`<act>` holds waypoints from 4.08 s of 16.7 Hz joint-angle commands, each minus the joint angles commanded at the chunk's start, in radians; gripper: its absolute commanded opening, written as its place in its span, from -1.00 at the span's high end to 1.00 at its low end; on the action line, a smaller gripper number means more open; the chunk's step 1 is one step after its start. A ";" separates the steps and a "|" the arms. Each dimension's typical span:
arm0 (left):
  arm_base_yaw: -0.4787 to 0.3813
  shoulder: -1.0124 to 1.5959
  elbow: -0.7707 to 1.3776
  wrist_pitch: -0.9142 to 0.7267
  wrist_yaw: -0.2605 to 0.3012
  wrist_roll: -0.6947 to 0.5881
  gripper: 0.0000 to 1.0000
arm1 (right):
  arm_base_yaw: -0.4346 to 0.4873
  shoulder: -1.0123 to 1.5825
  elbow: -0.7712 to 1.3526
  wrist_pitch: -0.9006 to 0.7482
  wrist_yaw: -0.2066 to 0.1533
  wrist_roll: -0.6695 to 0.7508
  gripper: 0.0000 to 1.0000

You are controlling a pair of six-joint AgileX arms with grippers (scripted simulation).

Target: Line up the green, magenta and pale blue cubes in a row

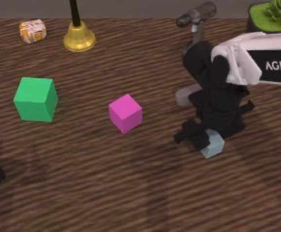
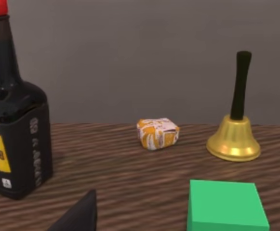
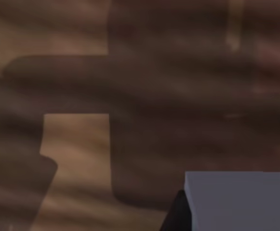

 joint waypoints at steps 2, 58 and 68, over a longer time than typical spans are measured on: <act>0.000 0.000 0.000 0.000 0.000 0.000 -1.00 | 0.004 -0.011 0.031 -0.038 0.000 -0.002 1.00; 0.000 0.000 0.000 0.000 0.000 0.000 -1.00 | 0.253 -0.274 -0.322 0.041 0.020 0.694 -0.96; 0.000 0.000 0.000 0.000 0.000 0.000 -1.00 | 0.252 -0.276 -0.319 0.037 0.020 0.694 -1.00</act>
